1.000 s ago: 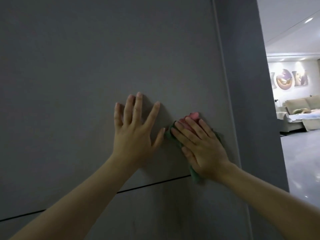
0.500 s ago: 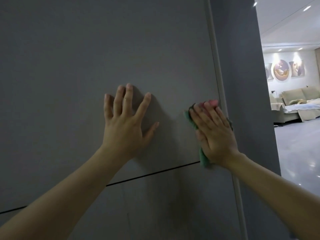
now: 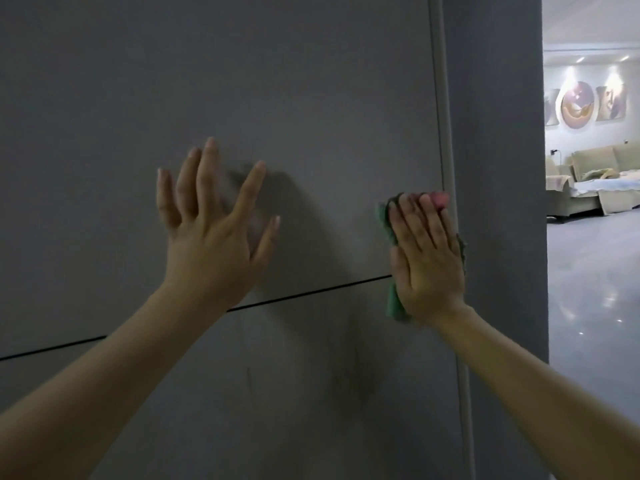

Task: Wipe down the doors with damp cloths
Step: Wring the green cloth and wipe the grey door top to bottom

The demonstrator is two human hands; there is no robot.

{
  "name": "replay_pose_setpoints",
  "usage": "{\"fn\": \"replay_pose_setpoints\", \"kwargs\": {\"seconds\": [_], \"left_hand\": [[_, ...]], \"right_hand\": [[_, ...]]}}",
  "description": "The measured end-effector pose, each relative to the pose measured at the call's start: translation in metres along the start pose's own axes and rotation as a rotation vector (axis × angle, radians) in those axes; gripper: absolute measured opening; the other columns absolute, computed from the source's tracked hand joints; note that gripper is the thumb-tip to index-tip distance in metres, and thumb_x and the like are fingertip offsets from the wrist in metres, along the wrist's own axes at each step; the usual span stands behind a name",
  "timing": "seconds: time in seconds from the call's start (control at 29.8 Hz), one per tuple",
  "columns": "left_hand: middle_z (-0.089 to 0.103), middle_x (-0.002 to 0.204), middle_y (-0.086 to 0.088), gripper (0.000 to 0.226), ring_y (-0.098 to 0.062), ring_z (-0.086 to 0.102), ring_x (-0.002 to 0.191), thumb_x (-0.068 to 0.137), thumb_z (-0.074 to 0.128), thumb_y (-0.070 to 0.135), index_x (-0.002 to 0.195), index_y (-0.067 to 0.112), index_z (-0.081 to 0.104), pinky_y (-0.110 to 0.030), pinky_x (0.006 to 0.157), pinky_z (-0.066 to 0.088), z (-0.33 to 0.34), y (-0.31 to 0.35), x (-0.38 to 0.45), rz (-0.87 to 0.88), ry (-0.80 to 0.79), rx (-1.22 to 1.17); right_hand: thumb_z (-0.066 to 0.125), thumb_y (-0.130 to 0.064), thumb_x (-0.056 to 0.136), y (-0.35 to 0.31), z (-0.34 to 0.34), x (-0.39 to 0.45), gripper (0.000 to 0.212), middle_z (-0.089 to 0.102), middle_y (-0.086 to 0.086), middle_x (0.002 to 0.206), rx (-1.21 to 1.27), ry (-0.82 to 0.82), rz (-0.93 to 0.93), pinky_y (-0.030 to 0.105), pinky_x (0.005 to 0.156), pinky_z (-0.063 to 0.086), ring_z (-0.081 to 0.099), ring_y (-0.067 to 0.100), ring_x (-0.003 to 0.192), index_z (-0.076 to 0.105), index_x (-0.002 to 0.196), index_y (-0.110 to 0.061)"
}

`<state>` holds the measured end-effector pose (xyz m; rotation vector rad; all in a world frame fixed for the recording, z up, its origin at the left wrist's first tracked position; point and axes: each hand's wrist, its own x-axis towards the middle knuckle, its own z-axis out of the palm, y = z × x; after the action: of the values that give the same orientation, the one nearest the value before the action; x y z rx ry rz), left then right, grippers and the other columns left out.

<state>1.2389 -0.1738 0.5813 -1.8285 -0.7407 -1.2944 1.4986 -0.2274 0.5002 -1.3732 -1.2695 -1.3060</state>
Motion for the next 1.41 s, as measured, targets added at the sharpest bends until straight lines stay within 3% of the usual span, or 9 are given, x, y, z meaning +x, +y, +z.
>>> {"fn": "replay_pose_setpoints", "kwargs": {"seconds": [0.1, 0.24, 0.3, 0.5, 0.74, 0.97, 1.21, 1.28, 1.41], "left_hand": [[0.022, 0.151, -0.027, 0.062, -0.043, 0.017, 0.139, 0.09, 0.036, 0.053, 0.145, 0.025, 0.038, -0.059, 0.112, 0.009, 0.001, -0.002, -0.019, -0.073, -0.061, 0.018], [0.02, 0.152, -0.027, 0.066, -0.045, 0.017, 0.139, 0.088, 0.039, 0.053, 0.147, 0.025, 0.035, -0.061, 0.111, 0.011, 0.001, -0.001, -0.023, -0.078, -0.087, 0.008], [0.022, 0.152, -0.027, 0.066, -0.045, 0.018, 0.139, 0.088, 0.04, 0.054, 0.147, 0.024, 0.036, -0.061, 0.11, 0.011, 0.001, -0.003, -0.022, -0.076, -0.079, -0.002], [0.02, 0.152, -0.026, 0.067, -0.043, 0.015, 0.14, 0.087, 0.041, 0.056, 0.147, 0.026, 0.035, -0.059, 0.111, 0.008, 0.004, -0.004, -0.022, -0.07, -0.079, -0.013], [0.019, 0.155, -0.017, 0.067, -0.034, 0.015, 0.141, 0.088, 0.035, 0.057, 0.149, 0.029, 0.03, -0.047, 0.112, 0.01, -0.014, -0.018, -0.02, -0.055, -0.174, -0.092], [0.015, 0.154, -0.021, 0.066, -0.035, 0.012, 0.14, 0.09, 0.03, 0.053, 0.149, 0.023, 0.029, -0.05, 0.115, 0.006, -0.032, -0.074, -0.048, -0.257, -0.107, -0.037], [0.014, 0.156, -0.018, 0.068, -0.036, 0.01, 0.143, 0.089, 0.03, 0.058, 0.148, 0.026, 0.03, -0.05, 0.114, 0.008, -0.028, -0.077, -0.05, -0.288, -0.109, -0.081], [0.013, 0.157, -0.017, 0.068, -0.035, 0.01, 0.143, 0.088, 0.031, 0.058, 0.149, 0.027, 0.029, -0.05, 0.114, 0.008, -0.03, -0.08, -0.051, -0.278, -0.132, -0.074], [0.009, 0.158, -0.015, 0.068, -0.033, 0.006, 0.145, 0.088, 0.034, 0.058, 0.15, 0.029, 0.025, -0.048, 0.115, 0.006, -0.031, -0.08, -0.052, -0.286, -0.153, -0.082]], "right_hand": [[0.025, -0.029, 0.099, -0.041, 0.013, -0.011, 0.051, 0.019, 0.004, 0.154, 0.051, 0.1, 0.277, 0.048, 0.118, 0.011, 0.019, 0.029, 0.143, 0.023, 0.147, -0.011], [0.031, -0.032, 0.096, -0.034, 0.009, -0.046, 0.053, 0.024, -0.001, 0.152, 0.027, -0.137, -0.32, 0.047, 0.117, 0.011, 0.018, 0.027, 0.142, 0.023, 0.147, -0.018], [0.034, -0.031, 0.094, -0.011, 0.002, -0.038, 0.054, 0.026, 0.0, 0.15, -0.022, -0.17, -0.443, 0.045, 0.116, 0.011, 0.022, 0.027, 0.14, 0.025, 0.146, -0.019], [0.026, -0.03, 0.099, -0.051, 0.014, 0.0, 0.052, 0.021, 0.005, 0.153, 0.04, 0.093, 0.288, 0.048, 0.118, 0.01, 0.019, 0.031, 0.143, 0.025, 0.147, -0.01], [0.033, -0.032, 0.096, -0.041, 0.006, -0.02, 0.049, 0.027, -0.001, 0.15, 0.031, -0.16, -0.487, 0.046, 0.116, 0.013, 0.022, 0.025, 0.141, 0.031, 0.144, -0.021], [0.026, -0.031, 0.1, -0.101, 0.019, 0.026, 0.052, 0.026, 0.009, 0.154, 0.054, 0.129, 0.325, 0.05, 0.117, 0.012, 0.021, 0.035, 0.142, 0.027, 0.147, -0.009], [0.034, -0.032, 0.098, -0.068, 0.009, 0.026, 0.049, 0.028, -0.001, 0.151, 0.01, -0.167, -0.749, 0.047, 0.116, 0.018, 0.024, 0.028, 0.142, 0.032, 0.145, -0.02], [0.034, -0.031, 0.097, -0.056, 0.008, 0.039, 0.049, 0.029, 0.002, 0.151, 0.007, -0.137, -0.647, 0.048, 0.115, 0.016, 0.025, 0.028, 0.141, 0.032, 0.145, -0.019], [0.029, -0.03, 0.099, -0.107, 0.018, 0.046, 0.051, 0.031, 0.008, 0.153, 0.018, 0.077, 0.092, 0.048, 0.116, 0.012, 0.023, 0.033, 0.142, 0.029, 0.147, -0.012]]}}
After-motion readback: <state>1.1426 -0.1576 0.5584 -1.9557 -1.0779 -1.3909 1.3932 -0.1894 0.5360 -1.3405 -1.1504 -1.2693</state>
